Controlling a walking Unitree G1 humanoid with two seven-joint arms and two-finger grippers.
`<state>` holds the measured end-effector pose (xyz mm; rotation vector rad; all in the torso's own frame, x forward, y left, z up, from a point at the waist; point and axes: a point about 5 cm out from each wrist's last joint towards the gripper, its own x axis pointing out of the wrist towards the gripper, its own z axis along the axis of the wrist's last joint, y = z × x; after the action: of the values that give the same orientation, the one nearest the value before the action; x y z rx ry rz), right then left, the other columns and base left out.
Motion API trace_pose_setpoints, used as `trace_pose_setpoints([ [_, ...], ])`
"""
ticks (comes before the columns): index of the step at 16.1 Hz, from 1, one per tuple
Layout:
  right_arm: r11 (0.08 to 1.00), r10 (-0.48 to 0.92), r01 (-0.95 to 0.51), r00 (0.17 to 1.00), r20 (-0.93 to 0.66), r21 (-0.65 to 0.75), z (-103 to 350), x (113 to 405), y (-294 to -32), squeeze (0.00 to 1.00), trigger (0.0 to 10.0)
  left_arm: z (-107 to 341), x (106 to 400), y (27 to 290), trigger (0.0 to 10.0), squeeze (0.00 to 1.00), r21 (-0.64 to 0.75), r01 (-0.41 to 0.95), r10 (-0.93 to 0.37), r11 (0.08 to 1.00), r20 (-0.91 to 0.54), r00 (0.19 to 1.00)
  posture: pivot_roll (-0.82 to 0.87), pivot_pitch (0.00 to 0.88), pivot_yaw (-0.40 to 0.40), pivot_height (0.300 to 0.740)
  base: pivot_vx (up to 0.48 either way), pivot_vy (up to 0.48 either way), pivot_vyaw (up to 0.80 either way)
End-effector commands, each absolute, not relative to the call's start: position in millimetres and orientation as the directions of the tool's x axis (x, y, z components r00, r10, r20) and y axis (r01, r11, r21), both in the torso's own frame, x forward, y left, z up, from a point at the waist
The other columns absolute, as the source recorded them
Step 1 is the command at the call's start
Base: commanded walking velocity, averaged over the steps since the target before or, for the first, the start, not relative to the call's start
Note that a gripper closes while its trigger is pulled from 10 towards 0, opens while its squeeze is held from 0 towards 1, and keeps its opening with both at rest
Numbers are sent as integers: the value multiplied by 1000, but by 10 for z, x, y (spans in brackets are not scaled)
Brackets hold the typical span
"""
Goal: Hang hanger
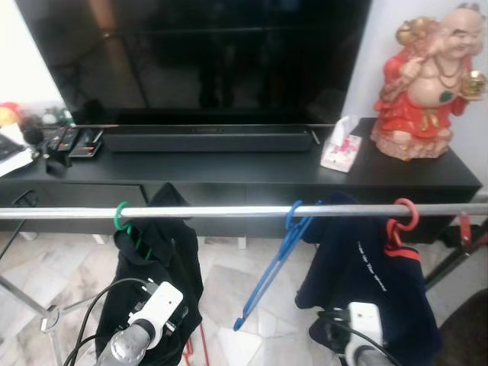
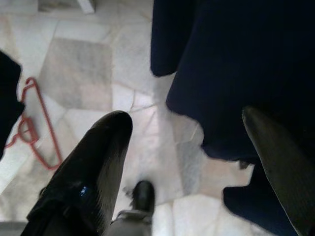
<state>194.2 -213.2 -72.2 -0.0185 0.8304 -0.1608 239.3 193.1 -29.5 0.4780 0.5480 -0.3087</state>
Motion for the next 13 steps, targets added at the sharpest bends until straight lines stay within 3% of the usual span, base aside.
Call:
trace_pose_setpoints([
  [1, 988, -146, 139, 694, -705, -68, -699, 1946, -2154, 0, 10000, -376, 2366, 2029, 10000, 0, 298, 301, -61, 906, -612, 789, 11, 0, 22, 740, 0, 0, 0],
  [6, 993, -117, 81, 778, -618, -87, -587, 2036, -2220, 0, 10000, -635, 2109, 1962, 10000, 0, 265, 241, 20, 934, -711, 702, -19, 0, -23, 740, 0, 0, 0],
  [7, 995, -78, 30, 809, -582, -91, -549, 2079, -2163, 47, 10000, -674, 2059, 1940, 10000, 0, 268, 262, 17, 927, -728, 685, -22, 0, -27, 740, 0, 0, 0],
  [8, 996, -67, 18, 827, -558, -92, -523, 2100, -2144, 906, 10000, -690, 2036, 1937, 10000, 0, 269, 270, 16, 925, -735, 678, -27, 0, -24, 740, 0, 0, 0],
  [9, 995, -68, 24, 867, -494, -95, -448, 2146, -2147, 1000, 10000, -706, 2012, 1939, 10000, 0, 266, 266, 20, 927, -742, 670, -37, 0, -15, 740, 0, 0, 0],
  [10, 994, -82, 49, 922, -379, -96, -292, 2218, -2182, 1000, 10000, -718, 1997, 1917, 10000, 0, 273, 304, 3, 913, -748, 664, -48, 0, -5, 740, 0, 0, 0],
  [13, 989, -71, 40, 972, -223, -139, -65, 2254, -2175, 1000, 10000, -726, 1986, 1901, 10000, 0, 278, 332, -10, 901, -752, 659, -70, 0, 4, 740, 0, 0, 0],
])
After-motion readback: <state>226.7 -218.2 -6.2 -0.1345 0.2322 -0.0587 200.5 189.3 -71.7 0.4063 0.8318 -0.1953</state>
